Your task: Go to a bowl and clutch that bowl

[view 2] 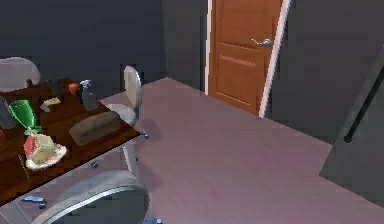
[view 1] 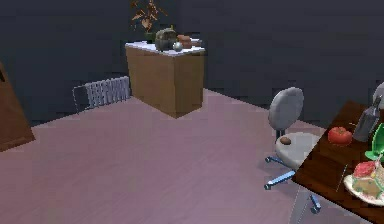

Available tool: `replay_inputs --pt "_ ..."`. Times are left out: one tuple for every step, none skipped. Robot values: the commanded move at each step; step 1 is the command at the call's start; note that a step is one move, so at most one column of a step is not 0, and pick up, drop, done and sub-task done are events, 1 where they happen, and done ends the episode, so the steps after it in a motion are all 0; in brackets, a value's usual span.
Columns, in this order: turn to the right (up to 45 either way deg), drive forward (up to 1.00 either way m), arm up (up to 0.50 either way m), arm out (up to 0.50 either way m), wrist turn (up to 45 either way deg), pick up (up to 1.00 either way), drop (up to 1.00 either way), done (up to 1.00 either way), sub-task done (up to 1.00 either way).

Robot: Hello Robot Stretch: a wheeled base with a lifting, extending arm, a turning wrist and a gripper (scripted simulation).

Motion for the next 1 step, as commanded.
replay_inputs --pt "6.0 0.0 0.0 0.0 0.0 0.0 0.0 0.0 0.0"
